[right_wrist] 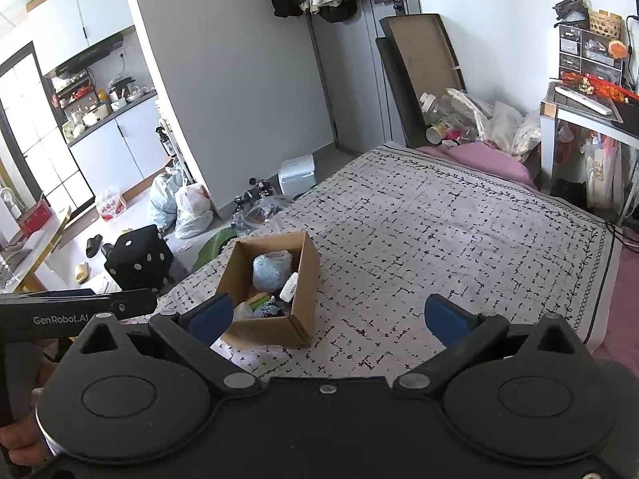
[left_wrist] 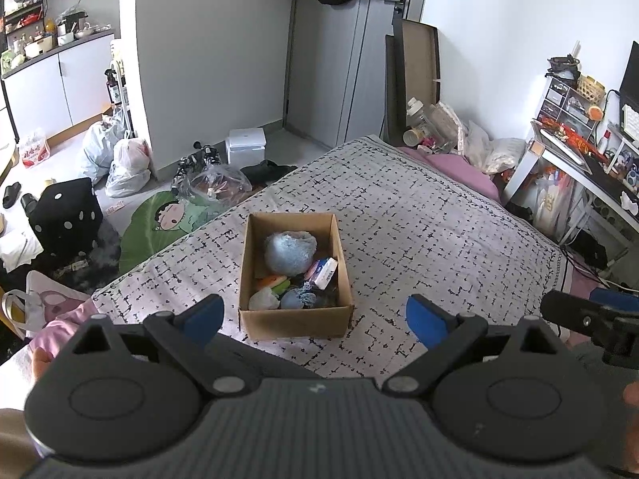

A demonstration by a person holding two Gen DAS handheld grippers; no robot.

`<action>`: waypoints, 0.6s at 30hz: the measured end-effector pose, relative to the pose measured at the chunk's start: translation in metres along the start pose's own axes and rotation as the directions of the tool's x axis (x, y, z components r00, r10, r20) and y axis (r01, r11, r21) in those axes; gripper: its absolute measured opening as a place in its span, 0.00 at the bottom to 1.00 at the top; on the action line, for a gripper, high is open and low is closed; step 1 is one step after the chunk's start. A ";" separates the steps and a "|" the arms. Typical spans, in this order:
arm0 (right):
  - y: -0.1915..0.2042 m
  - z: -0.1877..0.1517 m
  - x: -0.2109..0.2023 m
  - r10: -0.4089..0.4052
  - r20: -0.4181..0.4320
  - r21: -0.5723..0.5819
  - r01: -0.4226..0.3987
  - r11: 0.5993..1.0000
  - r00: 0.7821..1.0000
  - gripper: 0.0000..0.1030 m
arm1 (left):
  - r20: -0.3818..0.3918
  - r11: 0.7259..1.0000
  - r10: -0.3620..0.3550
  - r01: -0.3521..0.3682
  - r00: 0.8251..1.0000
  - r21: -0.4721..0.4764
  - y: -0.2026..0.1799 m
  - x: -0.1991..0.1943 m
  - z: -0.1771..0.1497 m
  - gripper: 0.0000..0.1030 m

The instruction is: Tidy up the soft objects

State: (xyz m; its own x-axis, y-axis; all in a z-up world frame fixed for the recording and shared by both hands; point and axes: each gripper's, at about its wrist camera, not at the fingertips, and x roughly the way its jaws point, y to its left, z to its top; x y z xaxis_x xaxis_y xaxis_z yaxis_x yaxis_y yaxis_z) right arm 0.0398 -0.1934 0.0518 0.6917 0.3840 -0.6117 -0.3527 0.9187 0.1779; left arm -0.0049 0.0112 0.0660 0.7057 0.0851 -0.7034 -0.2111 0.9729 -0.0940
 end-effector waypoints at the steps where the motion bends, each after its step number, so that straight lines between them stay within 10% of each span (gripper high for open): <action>1: 0.000 -0.001 0.000 0.001 -0.001 -0.001 -0.001 1.000 1.000 1.00 | 0.000 1.000 -0.001 0.001 1.000 -0.001 0.000 0.000 0.000 0.94; 18: 0.001 -0.002 0.000 -0.011 -0.004 -0.001 0.011 1.000 1.000 1.00 | 0.012 1.000 -0.013 0.013 1.000 -0.012 0.000 0.000 0.000 0.94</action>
State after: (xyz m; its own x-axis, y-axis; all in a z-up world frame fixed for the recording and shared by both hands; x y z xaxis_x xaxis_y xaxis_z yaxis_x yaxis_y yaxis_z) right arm 0.0384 -0.1932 0.0508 0.6930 0.3736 -0.6165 -0.3460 0.9227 0.1702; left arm -0.0054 0.0109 0.0659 0.7167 0.0754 -0.6933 -0.2098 0.9714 -0.1112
